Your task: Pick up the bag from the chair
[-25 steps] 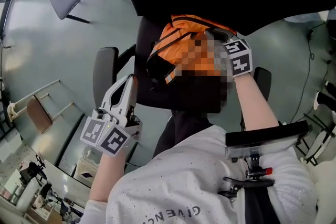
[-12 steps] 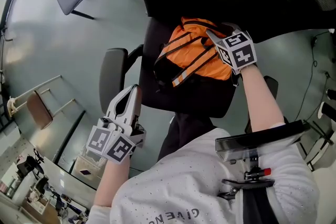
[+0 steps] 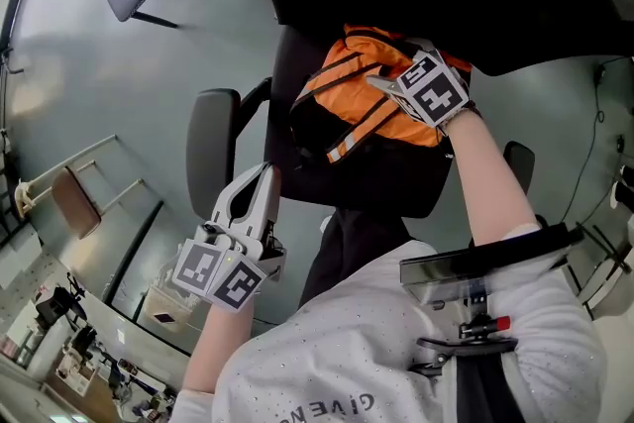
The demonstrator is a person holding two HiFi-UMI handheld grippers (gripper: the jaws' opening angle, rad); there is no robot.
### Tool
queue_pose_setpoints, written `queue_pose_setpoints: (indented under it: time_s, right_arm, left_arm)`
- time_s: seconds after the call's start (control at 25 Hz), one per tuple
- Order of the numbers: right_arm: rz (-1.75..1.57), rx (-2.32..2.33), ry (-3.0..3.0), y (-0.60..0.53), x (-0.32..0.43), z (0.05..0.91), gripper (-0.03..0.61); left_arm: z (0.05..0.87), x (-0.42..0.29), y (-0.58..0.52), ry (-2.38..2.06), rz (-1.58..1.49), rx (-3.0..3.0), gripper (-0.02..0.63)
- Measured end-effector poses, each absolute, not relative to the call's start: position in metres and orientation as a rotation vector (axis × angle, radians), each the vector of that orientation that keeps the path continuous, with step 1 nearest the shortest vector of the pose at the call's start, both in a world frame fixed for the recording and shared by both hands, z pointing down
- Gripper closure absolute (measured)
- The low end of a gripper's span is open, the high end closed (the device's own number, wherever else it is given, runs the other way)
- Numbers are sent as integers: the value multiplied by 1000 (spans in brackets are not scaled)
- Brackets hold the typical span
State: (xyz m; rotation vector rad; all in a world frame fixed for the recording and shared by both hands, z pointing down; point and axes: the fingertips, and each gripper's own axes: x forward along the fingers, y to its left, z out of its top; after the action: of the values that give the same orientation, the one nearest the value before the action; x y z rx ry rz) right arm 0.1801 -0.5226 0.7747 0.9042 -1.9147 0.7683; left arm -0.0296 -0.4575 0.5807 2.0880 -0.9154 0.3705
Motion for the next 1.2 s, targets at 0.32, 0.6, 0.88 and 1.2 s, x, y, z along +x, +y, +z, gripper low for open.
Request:
queue_pose_setpoints:
  time_s: [0.32, 0.6, 0.88, 1.2]
  right_arm:
    - [890, 971, -1796, -514, 176, 813, 308]
    - [1076, 1007, -1663, -496, 179, 838, 409]
    - [1020, 794, -1507, -467, 169, 858, 448]
    - [996, 863, -1523, -469, 164, 871, 457]
  left_arm:
    - [594, -50, -437, -943, 399, 2047, 601]
    - [596, -49, -428, -926, 404, 2034, 601]
    - [602, -47, -433, -920, 402, 2029, 601]
    - [604, -45, -430, -912, 434, 2045, 601]
